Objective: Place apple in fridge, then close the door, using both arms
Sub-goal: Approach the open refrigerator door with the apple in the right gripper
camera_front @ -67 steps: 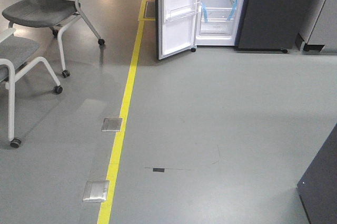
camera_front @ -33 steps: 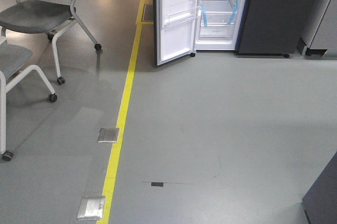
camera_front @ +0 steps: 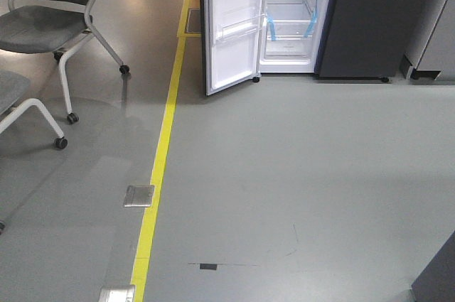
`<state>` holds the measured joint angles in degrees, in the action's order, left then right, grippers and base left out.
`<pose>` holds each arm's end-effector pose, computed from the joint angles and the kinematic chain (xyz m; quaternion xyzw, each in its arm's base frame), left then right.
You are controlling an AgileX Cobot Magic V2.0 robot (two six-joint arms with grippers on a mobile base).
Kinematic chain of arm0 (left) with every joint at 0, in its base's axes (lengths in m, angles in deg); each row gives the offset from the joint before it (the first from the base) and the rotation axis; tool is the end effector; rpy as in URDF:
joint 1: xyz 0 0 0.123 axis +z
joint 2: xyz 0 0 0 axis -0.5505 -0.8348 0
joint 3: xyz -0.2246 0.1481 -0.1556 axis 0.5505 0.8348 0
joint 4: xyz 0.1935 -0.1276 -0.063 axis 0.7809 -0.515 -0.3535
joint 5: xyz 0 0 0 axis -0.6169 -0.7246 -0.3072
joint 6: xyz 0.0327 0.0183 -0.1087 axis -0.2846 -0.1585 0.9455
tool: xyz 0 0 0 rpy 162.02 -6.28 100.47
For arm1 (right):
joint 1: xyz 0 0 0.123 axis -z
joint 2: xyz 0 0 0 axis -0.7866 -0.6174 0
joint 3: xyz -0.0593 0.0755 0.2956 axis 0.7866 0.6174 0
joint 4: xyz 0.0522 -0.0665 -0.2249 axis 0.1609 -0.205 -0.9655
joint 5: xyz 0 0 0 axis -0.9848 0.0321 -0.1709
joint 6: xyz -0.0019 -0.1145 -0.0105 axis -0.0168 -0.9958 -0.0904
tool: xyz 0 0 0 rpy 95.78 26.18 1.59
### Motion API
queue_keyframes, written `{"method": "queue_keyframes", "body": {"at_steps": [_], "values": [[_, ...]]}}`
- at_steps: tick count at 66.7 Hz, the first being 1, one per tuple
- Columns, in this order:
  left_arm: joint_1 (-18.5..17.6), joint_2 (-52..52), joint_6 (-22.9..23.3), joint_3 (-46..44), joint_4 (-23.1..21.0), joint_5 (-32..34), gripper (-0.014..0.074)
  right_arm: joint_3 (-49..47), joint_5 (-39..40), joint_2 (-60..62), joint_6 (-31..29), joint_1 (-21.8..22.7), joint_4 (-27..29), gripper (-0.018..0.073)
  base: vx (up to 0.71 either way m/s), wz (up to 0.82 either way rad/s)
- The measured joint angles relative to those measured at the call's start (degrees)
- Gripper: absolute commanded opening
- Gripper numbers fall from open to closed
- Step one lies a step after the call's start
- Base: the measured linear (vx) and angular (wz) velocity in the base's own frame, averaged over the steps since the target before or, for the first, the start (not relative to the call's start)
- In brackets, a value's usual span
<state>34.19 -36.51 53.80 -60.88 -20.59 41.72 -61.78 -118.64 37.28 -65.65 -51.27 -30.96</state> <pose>0.0387 -0.0004 0.1640 -0.1146 0.7917 -0.0830 0.5943 0.0601 0.0136 0.3783 -0.0650 0.8198 0.0246 0.5684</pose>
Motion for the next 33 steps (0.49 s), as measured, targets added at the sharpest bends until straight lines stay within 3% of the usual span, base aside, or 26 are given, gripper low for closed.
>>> {"method": "queue_keyframes", "body": {"at_steps": [33], "values": [[0.0,0.0,0.0,0.0,0.0,0.0,-0.0006,0.0,0.0,0.0,0.0,0.0,0.0,0.0176,0.13,-0.01]]}}
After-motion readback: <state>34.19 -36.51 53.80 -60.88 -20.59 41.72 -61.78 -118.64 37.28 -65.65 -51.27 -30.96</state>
